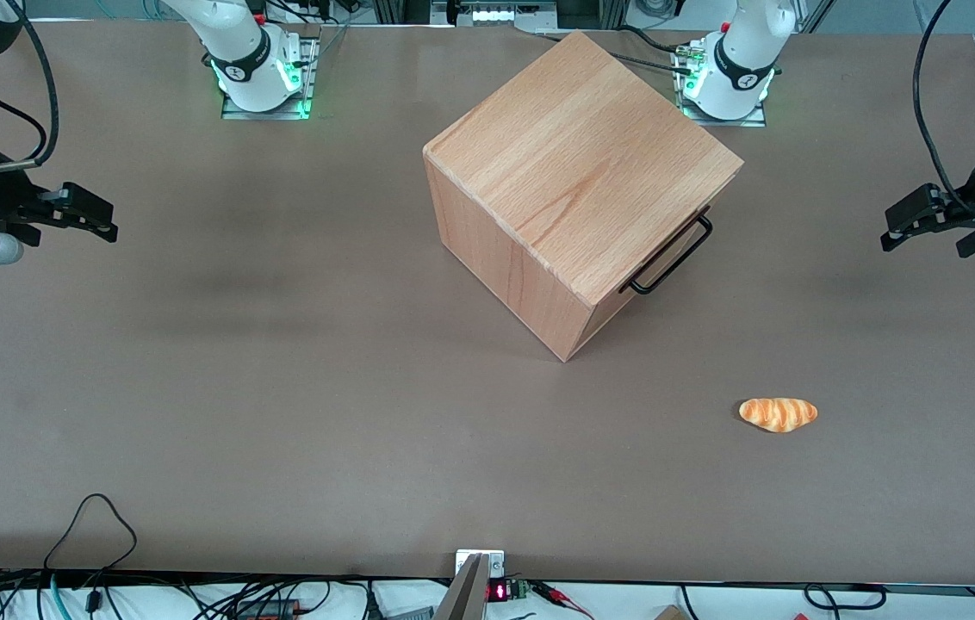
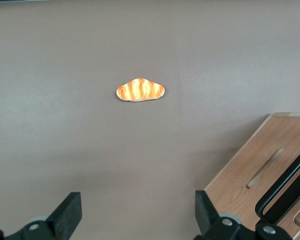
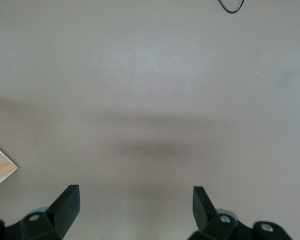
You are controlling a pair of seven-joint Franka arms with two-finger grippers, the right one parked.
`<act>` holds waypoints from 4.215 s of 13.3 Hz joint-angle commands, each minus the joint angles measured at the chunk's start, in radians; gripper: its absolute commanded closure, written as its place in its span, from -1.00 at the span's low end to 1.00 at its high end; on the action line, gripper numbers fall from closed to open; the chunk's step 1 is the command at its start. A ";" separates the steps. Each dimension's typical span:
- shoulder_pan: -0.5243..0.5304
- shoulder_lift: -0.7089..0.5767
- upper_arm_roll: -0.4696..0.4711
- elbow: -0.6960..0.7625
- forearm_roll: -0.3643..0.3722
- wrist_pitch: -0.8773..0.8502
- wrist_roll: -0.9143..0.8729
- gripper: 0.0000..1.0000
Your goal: Open top drawer with left arm
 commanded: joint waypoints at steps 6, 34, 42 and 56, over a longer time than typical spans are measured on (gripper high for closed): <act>-0.005 -0.003 0.004 0.003 0.024 -0.034 0.014 -1.00; -0.026 0.110 -0.203 -0.279 -0.347 0.182 0.442 -1.00; -0.028 0.136 -0.206 -0.279 -0.349 0.199 0.442 -1.00; -0.028 0.178 -0.119 -0.279 -0.340 0.318 0.515 -1.00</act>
